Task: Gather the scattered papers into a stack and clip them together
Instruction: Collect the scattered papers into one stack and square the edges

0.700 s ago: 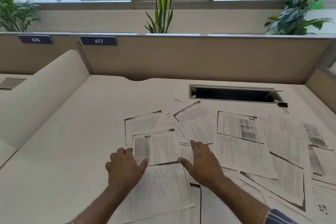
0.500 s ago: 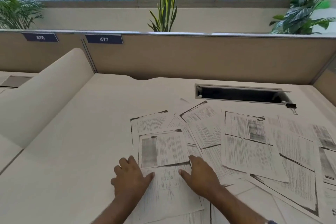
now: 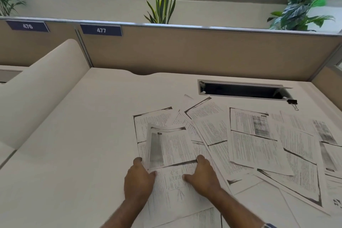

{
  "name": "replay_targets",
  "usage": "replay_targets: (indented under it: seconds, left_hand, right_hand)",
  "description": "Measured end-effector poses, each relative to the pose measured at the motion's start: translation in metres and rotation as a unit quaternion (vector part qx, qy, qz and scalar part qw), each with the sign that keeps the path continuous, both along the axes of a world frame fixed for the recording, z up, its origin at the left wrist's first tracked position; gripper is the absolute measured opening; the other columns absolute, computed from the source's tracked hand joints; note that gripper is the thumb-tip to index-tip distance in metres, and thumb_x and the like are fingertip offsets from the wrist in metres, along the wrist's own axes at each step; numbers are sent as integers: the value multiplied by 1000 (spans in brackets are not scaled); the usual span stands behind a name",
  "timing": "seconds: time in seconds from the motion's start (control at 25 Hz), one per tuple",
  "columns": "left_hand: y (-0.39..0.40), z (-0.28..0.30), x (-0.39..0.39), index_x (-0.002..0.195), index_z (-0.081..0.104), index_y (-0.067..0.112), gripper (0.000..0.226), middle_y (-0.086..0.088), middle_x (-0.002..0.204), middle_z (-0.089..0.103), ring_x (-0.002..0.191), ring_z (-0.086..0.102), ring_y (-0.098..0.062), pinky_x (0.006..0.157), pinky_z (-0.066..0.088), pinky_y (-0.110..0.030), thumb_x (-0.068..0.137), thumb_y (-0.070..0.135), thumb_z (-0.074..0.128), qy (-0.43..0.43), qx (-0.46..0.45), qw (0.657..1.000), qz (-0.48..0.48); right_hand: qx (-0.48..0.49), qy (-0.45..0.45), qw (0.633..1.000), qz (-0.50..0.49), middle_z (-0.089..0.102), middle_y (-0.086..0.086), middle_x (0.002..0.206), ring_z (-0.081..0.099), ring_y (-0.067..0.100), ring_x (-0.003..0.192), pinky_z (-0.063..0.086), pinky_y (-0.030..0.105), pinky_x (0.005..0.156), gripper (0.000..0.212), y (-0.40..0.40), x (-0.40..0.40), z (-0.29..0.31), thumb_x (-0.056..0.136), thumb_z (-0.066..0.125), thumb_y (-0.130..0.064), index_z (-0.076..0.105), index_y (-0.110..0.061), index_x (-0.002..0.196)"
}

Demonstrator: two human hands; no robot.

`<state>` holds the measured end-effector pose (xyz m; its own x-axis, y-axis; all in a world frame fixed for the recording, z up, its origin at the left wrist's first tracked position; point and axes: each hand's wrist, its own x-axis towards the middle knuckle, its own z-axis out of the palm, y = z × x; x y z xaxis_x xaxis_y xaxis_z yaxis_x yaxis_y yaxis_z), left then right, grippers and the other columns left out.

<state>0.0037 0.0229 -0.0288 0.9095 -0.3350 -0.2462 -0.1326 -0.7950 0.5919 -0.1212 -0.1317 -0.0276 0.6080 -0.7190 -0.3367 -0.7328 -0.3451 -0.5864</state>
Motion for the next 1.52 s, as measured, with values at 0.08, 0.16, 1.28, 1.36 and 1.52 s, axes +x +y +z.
replay_targets:
  seconds: [0.08, 0.16, 1.28, 1.36, 1.52]
  left_hand:
    - [2, 3, -1, 114, 64, 16, 32, -3, 101, 72, 99, 69, -26, 75, 49, -28, 86, 27, 73, -19, -22, 999, -11]
    - [3, 7, 1, 100, 67, 17, 9, 7, 87, 65, 90, 69, -22, 66, 46, -24, 92, 21, 66, -26, -56, 998, -26]
    - [-25, 96, 31, 108, 71, 3, 26, -16, 97, 77, 87, 75, -31, 74, 62, -40, 82, -1, 74, 252, -221, 939, -80]
    - [-16, 122, 44, 109, 70, 2, 28, -19, 101, 78, 88, 76, -33, 72, 62, -40, 82, -1, 75, 287, -250, 915, -135]
    - [-1, 156, 59, 121, 67, 3, 45, -22, 114, 74, 104, 72, -41, 83, 61, -47, 77, 6, 78, 370, -321, 842, -225]
  right_hand:
    - [-1, -1, 1000, -6, 53, 5, 124, 55, 21, 112, 51, 35, 93, 68, 1, 0, 0, 72, 81, -40, 46, -14, 124]
    - [-23, 5, 1000, -19, 51, 5, 126, 51, 22, 116, 50, 35, 94, 73, 2, 1, -1, 72, 79, -49, 46, -14, 127]
    - [194, -176, 940, -216, 49, 12, 138, 48, 29, 127, 41, 43, 106, 97, -22, -10, 22, 68, 85, -48, 36, -12, 144]
    - [333, -230, 896, -184, 58, 9, 131, 54, 29, 123, 43, 44, 105, 87, -28, -9, 40, 69, 83, -46, 45, -11, 138]
    - [501, -361, 783, -76, 68, 17, 126, 63, 36, 119, 50, 55, 100, 58, -30, -6, 65, 76, 79, -21, 59, -8, 129]
